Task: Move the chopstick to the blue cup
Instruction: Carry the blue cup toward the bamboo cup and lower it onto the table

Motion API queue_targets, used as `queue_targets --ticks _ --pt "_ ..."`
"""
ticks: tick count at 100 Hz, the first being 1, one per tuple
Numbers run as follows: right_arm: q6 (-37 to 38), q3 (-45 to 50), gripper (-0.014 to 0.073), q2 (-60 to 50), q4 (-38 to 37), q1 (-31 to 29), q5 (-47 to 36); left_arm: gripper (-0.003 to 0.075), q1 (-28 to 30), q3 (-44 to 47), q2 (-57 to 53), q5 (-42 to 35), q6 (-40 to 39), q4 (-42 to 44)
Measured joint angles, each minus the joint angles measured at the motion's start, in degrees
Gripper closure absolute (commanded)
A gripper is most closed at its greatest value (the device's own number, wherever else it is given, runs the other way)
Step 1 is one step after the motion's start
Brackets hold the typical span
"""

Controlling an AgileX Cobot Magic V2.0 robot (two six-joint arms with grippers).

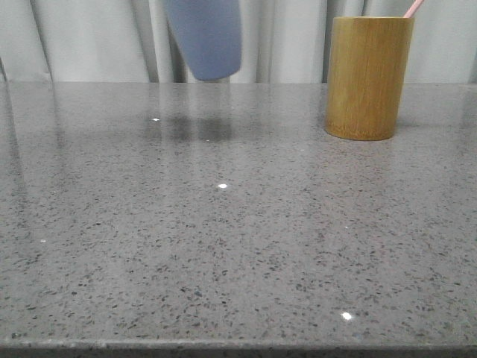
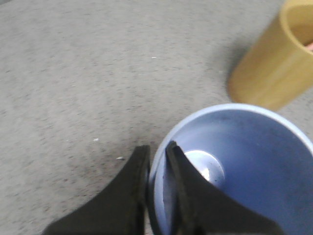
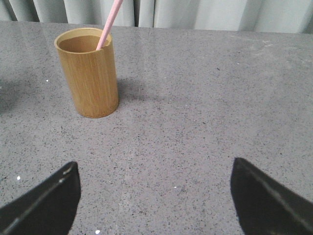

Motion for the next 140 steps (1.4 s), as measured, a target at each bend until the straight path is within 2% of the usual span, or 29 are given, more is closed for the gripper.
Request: queue_targets --ticks 15,40,140 --pt "0.0 0.0 -0.0027 0.0 0.0 0.0 0.0 0.0739 -2.9 -0.2 0.7 -0.1 0.0 0.9" --pt "0.0 0.0 -0.0027 0.0 0.0 0.0 0.0 0.0739 -4.4 -0.2 5.1 0.2 0.0 1.4" --pt "0.0 0.0 -0.0027 0.0 0.0 0.0 -0.3 0.0738 -4.7 -0.2 6.2 1.6 0.0 6.7"
